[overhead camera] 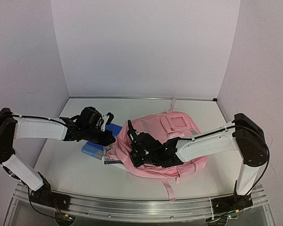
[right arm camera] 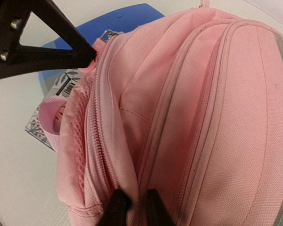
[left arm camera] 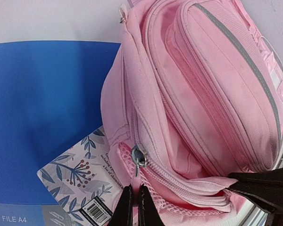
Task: Pack the student bag
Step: Unzip the student bag at the center of the board.
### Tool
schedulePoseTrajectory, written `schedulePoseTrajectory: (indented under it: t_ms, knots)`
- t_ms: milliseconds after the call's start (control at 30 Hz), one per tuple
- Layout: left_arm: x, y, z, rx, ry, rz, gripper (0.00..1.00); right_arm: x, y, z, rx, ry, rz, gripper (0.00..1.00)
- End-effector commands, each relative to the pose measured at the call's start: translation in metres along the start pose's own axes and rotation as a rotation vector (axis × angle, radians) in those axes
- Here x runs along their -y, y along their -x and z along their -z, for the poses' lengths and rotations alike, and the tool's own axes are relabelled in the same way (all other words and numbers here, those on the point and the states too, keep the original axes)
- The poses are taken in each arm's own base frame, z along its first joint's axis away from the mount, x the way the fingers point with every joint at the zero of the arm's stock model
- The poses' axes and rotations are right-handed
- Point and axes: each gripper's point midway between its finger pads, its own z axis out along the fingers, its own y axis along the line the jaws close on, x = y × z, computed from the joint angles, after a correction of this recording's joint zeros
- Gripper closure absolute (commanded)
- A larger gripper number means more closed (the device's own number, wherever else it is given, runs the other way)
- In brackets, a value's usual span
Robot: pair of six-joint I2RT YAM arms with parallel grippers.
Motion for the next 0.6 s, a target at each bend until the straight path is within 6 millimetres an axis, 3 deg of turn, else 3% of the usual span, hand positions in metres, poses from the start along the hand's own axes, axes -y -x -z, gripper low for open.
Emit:
schedulePoseTrajectory:
  t_ms: [0, 200, 400, 567]
  knots:
    - [-0.014, 0.022, 0.005, 0.040, 0.076, 0.002, 1.00, 0.026, 0.004, 0.009, 0.010, -0.113, 0.004, 1.00]
    - [-0.030, 0.046, 0.001, 0.066, 0.082, 0.008, 1.00, 0.017, 0.057, 0.074, 0.162, 0.035, -0.068, 1.00]
    - [-0.037, 0.084, -0.007, 0.096, 0.054, -0.034, 1.00, 0.004, 0.064, 0.104, 0.176, 0.173, -0.033, 1.00]
    - [-0.056, 0.114, -0.015, 0.121, 0.044, -0.043, 1.00, 0.005, 0.072, 0.126, 0.215, 0.212, -0.016, 1.00]
